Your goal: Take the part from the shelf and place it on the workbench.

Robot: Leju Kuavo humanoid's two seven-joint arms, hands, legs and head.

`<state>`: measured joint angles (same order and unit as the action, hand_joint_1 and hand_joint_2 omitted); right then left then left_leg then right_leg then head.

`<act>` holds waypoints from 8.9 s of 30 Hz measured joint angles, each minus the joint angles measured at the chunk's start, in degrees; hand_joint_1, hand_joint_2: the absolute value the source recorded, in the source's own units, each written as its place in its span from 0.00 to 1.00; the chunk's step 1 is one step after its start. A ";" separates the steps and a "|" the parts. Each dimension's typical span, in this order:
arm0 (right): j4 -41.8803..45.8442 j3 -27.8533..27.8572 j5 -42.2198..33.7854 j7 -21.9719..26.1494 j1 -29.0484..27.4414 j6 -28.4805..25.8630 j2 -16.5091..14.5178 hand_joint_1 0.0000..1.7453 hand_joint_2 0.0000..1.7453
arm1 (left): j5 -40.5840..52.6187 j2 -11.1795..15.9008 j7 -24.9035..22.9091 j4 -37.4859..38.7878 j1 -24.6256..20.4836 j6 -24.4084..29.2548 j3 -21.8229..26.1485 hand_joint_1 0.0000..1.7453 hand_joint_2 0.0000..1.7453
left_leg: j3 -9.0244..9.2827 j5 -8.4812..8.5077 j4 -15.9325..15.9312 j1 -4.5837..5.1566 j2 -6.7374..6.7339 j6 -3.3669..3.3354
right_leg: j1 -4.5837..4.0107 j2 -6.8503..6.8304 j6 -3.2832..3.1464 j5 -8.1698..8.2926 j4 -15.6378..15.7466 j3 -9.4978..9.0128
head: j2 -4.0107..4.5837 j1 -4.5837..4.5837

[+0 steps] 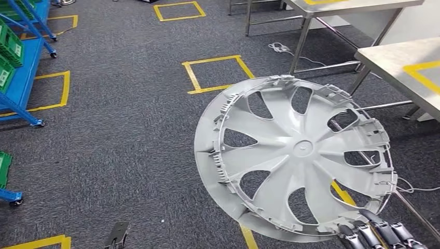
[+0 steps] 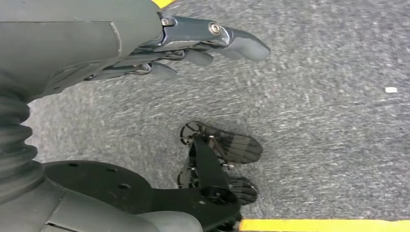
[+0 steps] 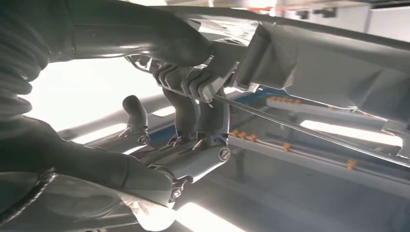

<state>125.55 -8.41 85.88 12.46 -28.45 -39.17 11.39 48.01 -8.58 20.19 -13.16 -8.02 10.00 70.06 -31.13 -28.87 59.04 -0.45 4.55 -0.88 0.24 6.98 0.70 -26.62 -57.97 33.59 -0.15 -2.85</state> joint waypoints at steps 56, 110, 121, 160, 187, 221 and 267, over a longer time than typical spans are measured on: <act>-17.44 -1.90 -9.07 2.19 18.40 0.00 -0.16 1.00 1.00 | -3.48 0.05 2.41 -0.15 2.09 3.84 3.01 0.00 1.00 | -8.02 -5.32 15.12 -0.33 -4.98 1.76 | 0.55 -6.65 -0.69 -1.53 0.13 -1.43 | 0.00 -0.18; -25.34 -9.95 -2.53 -4.33 26.46 1.43 -0.49 1.00 1.00 | -6.04 -0.04 1.41 -0.42 1.46 0.48 4.84 0.00 1.00 | 0.89 -1.20 -0.90 -0.09 -4.61 1.10 | 0.47 -6.84 0.37 -0.78 -0.87 0.93 | 0.00 0.09; -25.18 -10.36 -3.86 -4.99 24.21 1.19 1.28 1.00 1.00 | -4.26 -0.46 1.13 -0.41 1.74 1.48 4.90 0.00 1.00 | -6.39 3.25 5.28 0.34 -4.45 0.40 | 0.22 -6.33 -0.75 -4.49 -0.51 -3.69 | 0.00 -0.37; -18.25 -2.72 -7.14 -0.62 13.43 0.26 3.10 1.00 1.00 | -3.03 -1.01 2.16 -0.42 1.72 3.03 3.63 0.00 1.00 | -1.80 0.82 -0.26 0.37 -4.29 -1.75 | 0.39 -6.62 1.70 -9.33 -9.94 0.18 | 0.00 0.02; -21.81 -2.26 -4.43 0.61 17.94 0.07 -1.54 1.00 1.00 | -3.27 -0.09 1.34 -0.42 1.82 1.73 3.45 0.00 1.00 | -5.22 2.16 1.81 0.11 -4.34 -0.45 | 0.08 -6.64 1.05 -6.55 -1.46 -5.73 | 0.00 -0.13; -27.30 -1.37 -8.85 -2.19 20.06 0.22 1.29 1.00 1.00 | -2.11 -0.76 1.21 -0.39 1.47 2.45 2.72 0.00 1.00 | -3.34 2.83 -0.87 0.55 -4.43 -1.84 | -0.03 -6.91 1.32 -7.04 -10.99 0.57 | 0.00 0.32; -32.20 7.03 -6.43 -7.15 17.69 7.02 1.51 1.00 1.00 | -1.81 -0.66 3.48 -0.39 1.52 0.38 2.11 0.00 1.00 | -0.77 0.00 -0.75 0.58 -5.58 0.52 | 0.93 -7.45 0.98 -1.40 0.38 -0.44 | 0.00 0.43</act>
<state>93.35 -1.38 79.45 5.31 -10.77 -32.15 12.90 46.21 -9.24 23.67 -13.55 -6.50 10.38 72.17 -31.90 -28.87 58.29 0.13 -1.03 -0.36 1.17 -0.47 1.68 -28.02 -57.59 33.15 -0.15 -2.43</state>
